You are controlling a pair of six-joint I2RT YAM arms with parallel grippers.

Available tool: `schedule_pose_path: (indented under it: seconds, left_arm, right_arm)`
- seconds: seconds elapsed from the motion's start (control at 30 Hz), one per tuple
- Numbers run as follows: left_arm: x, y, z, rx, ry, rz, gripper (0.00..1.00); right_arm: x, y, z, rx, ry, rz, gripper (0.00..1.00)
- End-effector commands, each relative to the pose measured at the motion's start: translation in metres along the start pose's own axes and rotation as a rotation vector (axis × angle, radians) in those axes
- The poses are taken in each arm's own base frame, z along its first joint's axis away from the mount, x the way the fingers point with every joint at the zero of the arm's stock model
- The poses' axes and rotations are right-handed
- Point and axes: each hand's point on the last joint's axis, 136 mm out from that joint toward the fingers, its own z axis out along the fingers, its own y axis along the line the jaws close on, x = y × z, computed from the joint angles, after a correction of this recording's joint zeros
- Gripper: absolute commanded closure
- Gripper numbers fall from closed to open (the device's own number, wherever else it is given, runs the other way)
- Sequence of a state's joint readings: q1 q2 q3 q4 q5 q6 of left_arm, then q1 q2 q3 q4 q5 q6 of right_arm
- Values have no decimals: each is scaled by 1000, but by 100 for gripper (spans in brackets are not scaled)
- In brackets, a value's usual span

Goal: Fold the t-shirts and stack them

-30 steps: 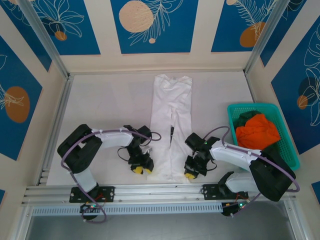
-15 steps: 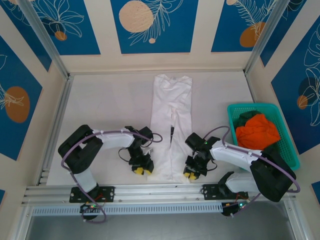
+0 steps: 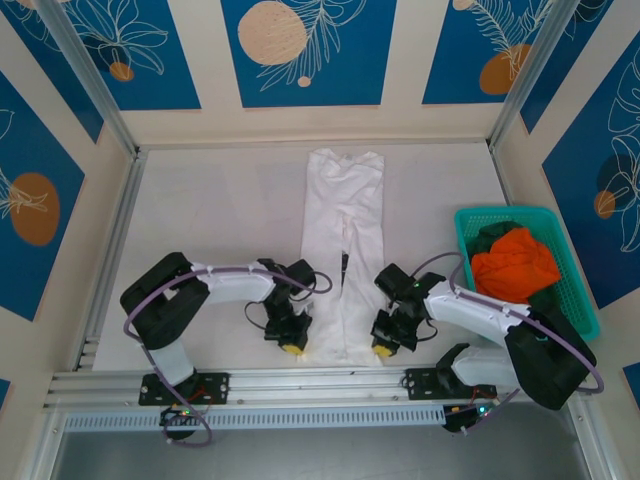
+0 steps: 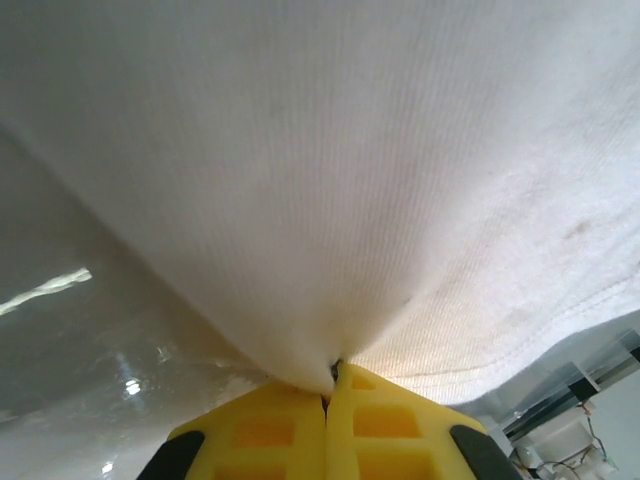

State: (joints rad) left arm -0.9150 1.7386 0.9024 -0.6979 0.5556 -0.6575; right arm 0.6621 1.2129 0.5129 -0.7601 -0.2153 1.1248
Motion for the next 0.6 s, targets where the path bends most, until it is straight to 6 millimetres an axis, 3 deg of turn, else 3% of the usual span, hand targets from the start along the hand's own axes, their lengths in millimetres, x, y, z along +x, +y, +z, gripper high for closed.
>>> schedule_pose_path:
  seconds: [0.0, 0.17, 0.43, 0.57]
  left_arm:
    - [-16, 26, 6, -151, -87, 38, 100]
    - [-5, 49, -2, -225, -119, 38, 100]
    - [-4, 45, 2, -189, -112, 35, 100]
    - [0, 31, -9, -145, -118, 61, 100]
  right_arm:
    - [4, -22, -2, 48, 9, 66, 98]
    - [2, -34, -5, 23, -19, 157, 100]
    - [3, -36, -5, -16, -17, 207, 100]
    - [3, -28, -15, -23, -20, 186, 100]
